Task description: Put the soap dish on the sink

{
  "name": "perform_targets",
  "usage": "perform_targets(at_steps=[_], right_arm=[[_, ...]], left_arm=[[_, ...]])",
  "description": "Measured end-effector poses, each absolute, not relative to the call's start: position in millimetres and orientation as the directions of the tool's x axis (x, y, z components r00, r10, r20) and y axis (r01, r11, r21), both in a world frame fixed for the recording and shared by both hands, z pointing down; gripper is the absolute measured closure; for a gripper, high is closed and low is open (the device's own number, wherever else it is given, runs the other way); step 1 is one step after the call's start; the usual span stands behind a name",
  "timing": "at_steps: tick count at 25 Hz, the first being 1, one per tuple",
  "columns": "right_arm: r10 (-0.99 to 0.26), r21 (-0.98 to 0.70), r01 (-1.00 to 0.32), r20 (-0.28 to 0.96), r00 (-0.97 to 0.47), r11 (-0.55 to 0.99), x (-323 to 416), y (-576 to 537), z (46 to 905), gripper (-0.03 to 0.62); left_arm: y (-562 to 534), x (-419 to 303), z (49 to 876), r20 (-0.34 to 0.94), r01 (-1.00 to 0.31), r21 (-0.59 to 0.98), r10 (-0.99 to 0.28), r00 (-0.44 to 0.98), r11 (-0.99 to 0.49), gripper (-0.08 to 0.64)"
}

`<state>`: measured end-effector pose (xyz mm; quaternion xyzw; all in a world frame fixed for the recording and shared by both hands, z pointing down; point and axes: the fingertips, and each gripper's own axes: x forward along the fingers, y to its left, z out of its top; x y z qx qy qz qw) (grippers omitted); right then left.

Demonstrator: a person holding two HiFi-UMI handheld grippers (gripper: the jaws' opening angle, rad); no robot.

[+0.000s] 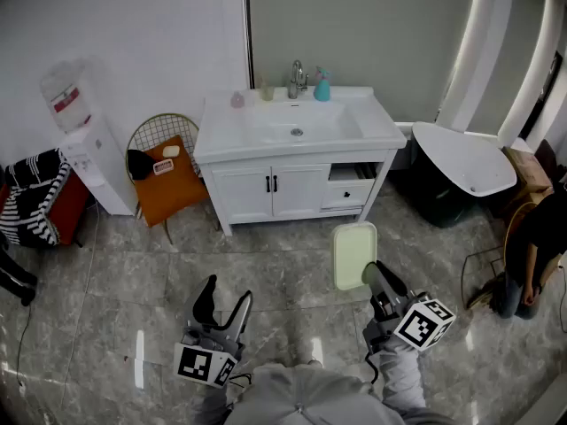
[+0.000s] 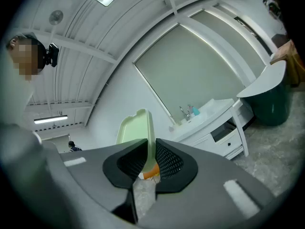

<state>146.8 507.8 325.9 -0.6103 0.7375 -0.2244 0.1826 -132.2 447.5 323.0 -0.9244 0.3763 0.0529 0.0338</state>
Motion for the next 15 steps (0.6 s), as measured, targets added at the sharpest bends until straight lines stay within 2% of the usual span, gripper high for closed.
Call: perform_targets(at_steps=[15], right_arm=[[-0.978,-0.552,-0.815,-0.002,-0.207,0.174,146.4,493.0,324.1,0.54]], left_arm=[[437.3,-130.5,322.2,-0.124,-0.699,-0.038,-0.691,0.712,-0.714,0.238]])
